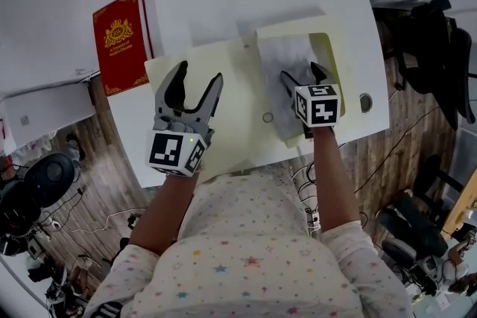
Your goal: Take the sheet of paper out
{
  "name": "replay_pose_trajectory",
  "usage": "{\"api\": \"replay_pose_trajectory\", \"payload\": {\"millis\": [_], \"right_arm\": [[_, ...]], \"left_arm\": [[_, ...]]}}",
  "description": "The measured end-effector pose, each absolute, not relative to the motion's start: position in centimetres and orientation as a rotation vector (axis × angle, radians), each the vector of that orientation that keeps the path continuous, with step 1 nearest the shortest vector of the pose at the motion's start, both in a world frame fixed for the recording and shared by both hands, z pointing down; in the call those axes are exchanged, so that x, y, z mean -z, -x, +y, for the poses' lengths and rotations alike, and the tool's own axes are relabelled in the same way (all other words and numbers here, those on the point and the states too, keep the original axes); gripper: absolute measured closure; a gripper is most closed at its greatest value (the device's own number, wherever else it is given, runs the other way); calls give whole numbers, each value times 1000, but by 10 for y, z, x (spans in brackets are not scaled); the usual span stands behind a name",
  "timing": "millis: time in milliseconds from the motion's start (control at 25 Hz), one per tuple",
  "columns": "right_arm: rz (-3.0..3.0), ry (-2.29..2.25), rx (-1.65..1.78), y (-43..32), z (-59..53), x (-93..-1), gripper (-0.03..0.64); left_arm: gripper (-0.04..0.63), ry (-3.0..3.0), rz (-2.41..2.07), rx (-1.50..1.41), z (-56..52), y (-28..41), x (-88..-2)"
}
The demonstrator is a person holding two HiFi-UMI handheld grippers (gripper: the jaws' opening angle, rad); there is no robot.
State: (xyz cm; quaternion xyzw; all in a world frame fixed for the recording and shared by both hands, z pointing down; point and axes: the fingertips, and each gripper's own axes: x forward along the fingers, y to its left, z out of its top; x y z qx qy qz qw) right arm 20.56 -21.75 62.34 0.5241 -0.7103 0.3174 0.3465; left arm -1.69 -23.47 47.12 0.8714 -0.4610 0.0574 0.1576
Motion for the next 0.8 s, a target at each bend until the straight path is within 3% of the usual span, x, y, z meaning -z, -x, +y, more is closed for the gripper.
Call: {"api": "replay_pose_trajectory", "payload": {"millis": [800], "right_arm": [[-1746,-1283,-825,-214,-200,-640,287]], "left_arm": [[319,-2496,-1305,-159,-231,12,-470]]}}
